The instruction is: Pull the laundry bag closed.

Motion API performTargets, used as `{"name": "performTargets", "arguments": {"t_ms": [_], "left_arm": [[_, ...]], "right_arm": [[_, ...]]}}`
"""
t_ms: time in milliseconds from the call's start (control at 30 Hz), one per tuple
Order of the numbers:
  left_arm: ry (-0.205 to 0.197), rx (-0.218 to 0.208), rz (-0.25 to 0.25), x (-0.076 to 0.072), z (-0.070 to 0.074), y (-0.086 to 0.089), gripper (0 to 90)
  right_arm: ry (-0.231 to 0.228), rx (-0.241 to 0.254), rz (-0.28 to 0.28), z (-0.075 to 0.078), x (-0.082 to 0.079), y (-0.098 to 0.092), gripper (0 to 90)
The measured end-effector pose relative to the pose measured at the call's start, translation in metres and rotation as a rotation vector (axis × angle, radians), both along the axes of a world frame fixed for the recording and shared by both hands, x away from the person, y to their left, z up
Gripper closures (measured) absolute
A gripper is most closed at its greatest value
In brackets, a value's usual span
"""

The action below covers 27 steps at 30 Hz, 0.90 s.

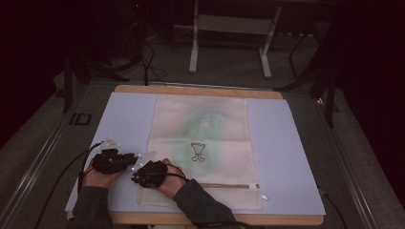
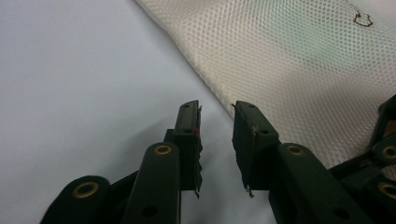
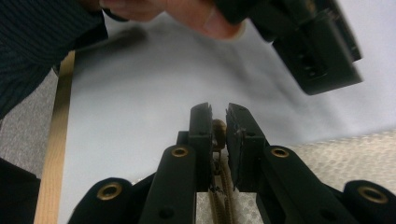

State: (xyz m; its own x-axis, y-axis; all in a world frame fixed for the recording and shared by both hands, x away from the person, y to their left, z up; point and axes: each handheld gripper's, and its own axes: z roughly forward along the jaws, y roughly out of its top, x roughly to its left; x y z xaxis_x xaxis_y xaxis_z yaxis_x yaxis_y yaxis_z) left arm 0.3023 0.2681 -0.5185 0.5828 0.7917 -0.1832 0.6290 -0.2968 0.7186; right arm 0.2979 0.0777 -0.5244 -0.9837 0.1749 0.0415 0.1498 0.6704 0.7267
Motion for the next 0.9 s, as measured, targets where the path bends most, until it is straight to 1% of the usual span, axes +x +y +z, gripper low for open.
{"name": "performTargets", "arguments": {"t_ms": [133,167,200,233,333,367,467,567,633,700,767,800,833,867,900], "left_arm": [[-0.001,0.001,0.003,0.000,0.000,0.000,71.2],[-0.002,0.001,0.003,0.000,0.000,0.000,71.2],[-0.001,0.001,0.003,0.000,0.000,0.000,71.2],[0.000,0.001,0.002,0.000,0.000,0.000,71.2],[0.001,0.001,0.003,0.000,0.000,-0.001,71.2],[0.001,0.001,0.004,0.000,0.000,-0.001,71.2],[0.001,0.001,0.004,0.000,0.000,-0.001,71.2],[0.000,0.001,0.004,0.000,0.000,-0.001,71.2],[0.000,0.001,0.002,0.000,0.000,0.000,71.2],[0.000,0.001,0.001,0.000,0.000,0.000,71.2],[0.000,0.001,0.001,0.000,0.000,0.000,71.2],[0.001,0.000,0.001,0.000,0.000,0.000,71.2],[0.000,0.000,0.001,0.000,0.000,0.000,71.2],[0.000,-0.001,0.002,0.000,0.000,0.000,71.2],[0.000,-0.001,0.002,0.000,0.000,0.000,71.2]], "right_arm": [[-0.016,0.006,0.002,0.004,-0.001,-0.004,81.1],[-0.012,0.005,0.000,0.005,-0.002,-0.006,81.2],[-0.019,0.004,0.003,0.006,-0.001,-0.007,86.9],[-0.029,0.001,-0.003,0.008,-0.002,-0.011,86.3],[-0.024,0.002,-0.006,0.009,-0.001,-0.016,86.4],[-0.023,-0.011,-0.013,0.008,0.001,-0.019,85.6],[-0.018,-0.008,-0.012,0.008,0.001,-0.018,84.5],[-0.012,-0.017,-0.005,0.006,0.000,-0.012,81.8],[-0.006,-0.027,0.002,0.002,0.001,-0.005,77.1],[-0.001,-0.035,0.003,-0.002,0.001,-0.001,74.6],[-0.001,-0.035,0.003,-0.002,0.001,-0.001,74.6],[0.000,-0.065,-0.001,-0.007,0.000,0.007,73.1],[-0.012,-0.078,0.003,-0.008,-0.001,0.009,74.0],[-0.023,-0.085,0.005,-0.007,-0.002,0.011,76.6],[-0.023,-0.085,0.005,-0.007,-0.002,0.011,76.6]]}}
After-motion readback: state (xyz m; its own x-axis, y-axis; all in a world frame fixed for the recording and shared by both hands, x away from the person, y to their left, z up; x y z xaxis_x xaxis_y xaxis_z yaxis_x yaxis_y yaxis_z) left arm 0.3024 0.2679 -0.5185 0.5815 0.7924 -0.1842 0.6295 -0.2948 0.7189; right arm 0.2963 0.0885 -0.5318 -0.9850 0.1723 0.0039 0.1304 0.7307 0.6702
